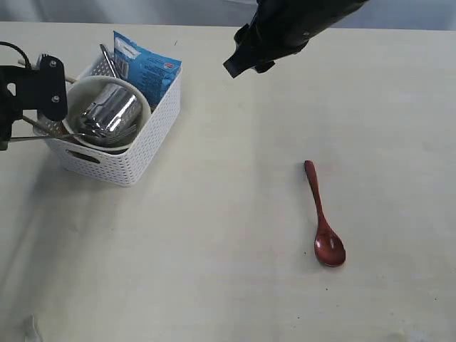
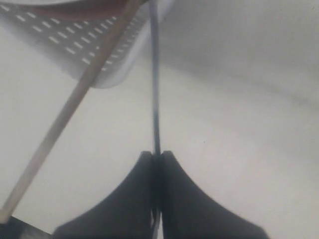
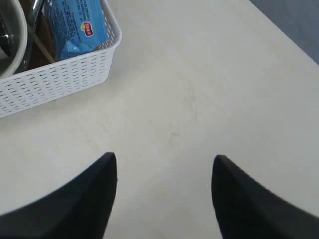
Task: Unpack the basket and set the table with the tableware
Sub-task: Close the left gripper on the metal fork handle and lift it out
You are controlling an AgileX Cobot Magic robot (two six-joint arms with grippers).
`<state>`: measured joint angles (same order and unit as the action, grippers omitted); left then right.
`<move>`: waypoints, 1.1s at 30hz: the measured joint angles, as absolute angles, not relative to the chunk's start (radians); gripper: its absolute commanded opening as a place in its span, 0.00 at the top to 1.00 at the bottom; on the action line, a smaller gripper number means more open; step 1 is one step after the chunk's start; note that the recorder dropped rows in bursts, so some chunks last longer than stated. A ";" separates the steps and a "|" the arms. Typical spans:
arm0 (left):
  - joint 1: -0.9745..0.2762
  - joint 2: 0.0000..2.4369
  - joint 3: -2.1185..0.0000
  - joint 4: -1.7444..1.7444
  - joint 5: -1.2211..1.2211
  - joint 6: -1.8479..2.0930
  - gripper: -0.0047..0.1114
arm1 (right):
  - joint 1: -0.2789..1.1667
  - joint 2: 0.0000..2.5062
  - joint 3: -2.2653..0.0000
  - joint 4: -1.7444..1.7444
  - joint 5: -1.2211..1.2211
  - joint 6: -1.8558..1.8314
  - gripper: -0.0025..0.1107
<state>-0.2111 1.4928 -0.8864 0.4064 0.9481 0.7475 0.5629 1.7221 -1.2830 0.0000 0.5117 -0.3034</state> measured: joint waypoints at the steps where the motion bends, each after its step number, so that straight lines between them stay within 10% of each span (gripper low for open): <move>1: -0.211 1.493 -0.886 0.406 0.948 0.747 0.96 | 0.563 1.722 -1.283 0.000 0.512 -0.303 0.50; 33: -0.322 1.222 -0.886 0.479 1.044 0.778 0.96 | 0.563 1.722 -1.283 0.000 0.504 -0.313 0.50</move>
<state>-0.3219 1.2225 -0.8864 0.4789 1.0439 0.7779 0.5629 1.7221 -1.2830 0.0000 0.5041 -0.3131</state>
